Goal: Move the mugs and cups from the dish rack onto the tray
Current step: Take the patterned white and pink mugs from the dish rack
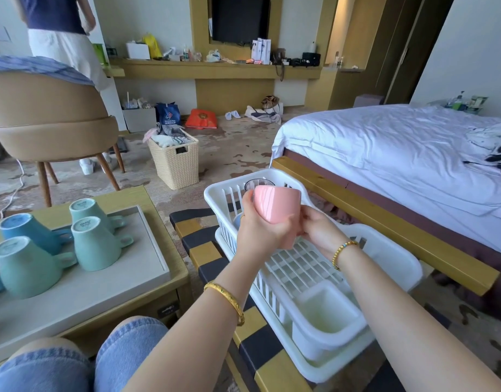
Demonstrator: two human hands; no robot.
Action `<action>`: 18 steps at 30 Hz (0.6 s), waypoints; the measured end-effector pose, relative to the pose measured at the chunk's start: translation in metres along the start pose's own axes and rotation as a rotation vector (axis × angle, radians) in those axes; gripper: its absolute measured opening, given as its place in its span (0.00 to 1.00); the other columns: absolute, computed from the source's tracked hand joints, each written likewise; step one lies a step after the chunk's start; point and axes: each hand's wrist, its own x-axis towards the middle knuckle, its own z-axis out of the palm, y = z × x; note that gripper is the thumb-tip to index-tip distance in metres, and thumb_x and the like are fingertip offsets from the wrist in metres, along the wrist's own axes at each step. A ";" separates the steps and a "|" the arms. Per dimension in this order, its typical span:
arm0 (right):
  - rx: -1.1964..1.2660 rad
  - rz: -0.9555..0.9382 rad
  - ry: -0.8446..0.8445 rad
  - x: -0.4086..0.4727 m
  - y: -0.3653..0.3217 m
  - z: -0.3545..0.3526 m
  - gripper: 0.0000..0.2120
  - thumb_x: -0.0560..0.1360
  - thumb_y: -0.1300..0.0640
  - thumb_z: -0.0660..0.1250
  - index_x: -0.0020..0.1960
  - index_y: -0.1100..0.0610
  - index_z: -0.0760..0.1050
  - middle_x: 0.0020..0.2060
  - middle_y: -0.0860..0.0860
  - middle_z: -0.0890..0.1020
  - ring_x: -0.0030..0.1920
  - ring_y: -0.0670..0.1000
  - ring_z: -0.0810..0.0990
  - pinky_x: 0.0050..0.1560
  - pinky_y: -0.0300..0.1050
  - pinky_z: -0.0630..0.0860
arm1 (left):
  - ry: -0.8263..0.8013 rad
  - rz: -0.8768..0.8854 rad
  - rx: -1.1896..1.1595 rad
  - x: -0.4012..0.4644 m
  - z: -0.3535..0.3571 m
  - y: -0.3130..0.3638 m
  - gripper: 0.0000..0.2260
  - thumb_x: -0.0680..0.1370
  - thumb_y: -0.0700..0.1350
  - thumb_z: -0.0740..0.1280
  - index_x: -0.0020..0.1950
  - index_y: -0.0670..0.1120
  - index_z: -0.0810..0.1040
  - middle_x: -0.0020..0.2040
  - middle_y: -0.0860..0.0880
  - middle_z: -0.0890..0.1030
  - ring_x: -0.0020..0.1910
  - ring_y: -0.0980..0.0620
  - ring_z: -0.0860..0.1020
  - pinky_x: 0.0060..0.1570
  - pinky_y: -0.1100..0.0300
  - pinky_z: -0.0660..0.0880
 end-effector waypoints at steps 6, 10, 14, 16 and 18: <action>-0.015 -0.038 0.036 -0.006 -0.009 0.005 0.12 0.79 0.49 0.58 0.43 0.51 0.76 0.38 0.49 0.83 0.37 0.49 0.84 0.46 0.46 0.82 | -0.033 -0.032 -0.106 0.004 -0.024 0.002 0.37 0.69 0.55 0.72 0.71 0.50 0.55 0.58 0.50 0.69 0.54 0.49 0.72 0.55 0.54 0.73; 0.012 -0.119 0.034 -0.010 -0.038 0.027 0.13 0.78 0.46 0.59 0.41 0.51 0.77 0.37 0.46 0.84 0.36 0.45 0.84 0.34 0.35 0.78 | -0.030 -0.071 -0.213 0.001 -0.057 0.008 0.33 0.72 0.55 0.70 0.70 0.49 0.58 0.59 0.50 0.71 0.54 0.51 0.74 0.51 0.56 0.76; 0.054 -0.175 -0.013 -0.009 -0.071 0.070 0.13 0.80 0.49 0.58 0.45 0.55 0.77 0.34 0.48 0.81 0.31 0.44 0.81 0.30 0.34 0.77 | 0.059 -0.056 -0.196 0.001 -0.107 0.013 0.35 0.72 0.57 0.69 0.72 0.48 0.56 0.58 0.51 0.71 0.52 0.52 0.74 0.38 0.66 0.73; 0.038 -0.195 -0.044 -0.010 -0.082 0.097 0.13 0.80 0.51 0.57 0.50 0.57 0.76 0.38 0.50 0.82 0.32 0.46 0.82 0.31 0.35 0.79 | 0.123 -0.050 -0.142 0.001 -0.135 0.012 0.35 0.71 0.59 0.69 0.71 0.47 0.58 0.59 0.49 0.72 0.53 0.51 0.75 0.41 0.62 0.75; -0.001 -0.223 -0.081 -0.012 -0.090 0.126 0.13 0.80 0.52 0.57 0.52 0.59 0.75 0.41 0.51 0.81 0.34 0.47 0.81 0.30 0.33 0.77 | 0.180 -0.049 -0.119 -0.002 -0.163 0.008 0.35 0.70 0.59 0.70 0.70 0.48 0.58 0.58 0.49 0.71 0.53 0.49 0.75 0.40 0.59 0.76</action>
